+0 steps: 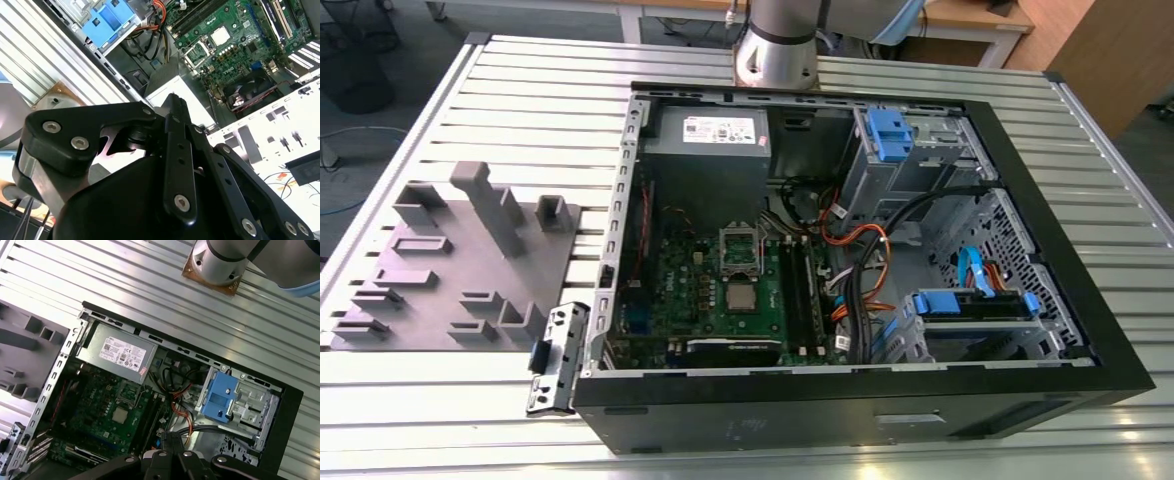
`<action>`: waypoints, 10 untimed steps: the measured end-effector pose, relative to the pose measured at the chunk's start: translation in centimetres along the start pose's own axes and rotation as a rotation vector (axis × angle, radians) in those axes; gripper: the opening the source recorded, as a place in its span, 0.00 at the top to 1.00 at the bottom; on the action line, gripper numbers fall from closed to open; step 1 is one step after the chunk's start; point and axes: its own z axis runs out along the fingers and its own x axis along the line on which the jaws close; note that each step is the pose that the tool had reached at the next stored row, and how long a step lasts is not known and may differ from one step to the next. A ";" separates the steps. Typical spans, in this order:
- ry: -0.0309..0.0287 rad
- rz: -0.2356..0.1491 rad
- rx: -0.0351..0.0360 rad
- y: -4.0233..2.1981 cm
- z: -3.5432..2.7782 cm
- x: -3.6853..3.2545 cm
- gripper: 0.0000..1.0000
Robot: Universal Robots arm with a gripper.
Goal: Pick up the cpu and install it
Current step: 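Close the cpu cover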
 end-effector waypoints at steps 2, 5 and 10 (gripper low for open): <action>0.0001 0.000 0.0001 -0.03 0.35 0.02 0.89; 0.0000 0.000 0.0001 -0.09 0.90 0.06 0.89; 0.0003 0.000 0.0006 -0.16 1.81 0.13 0.89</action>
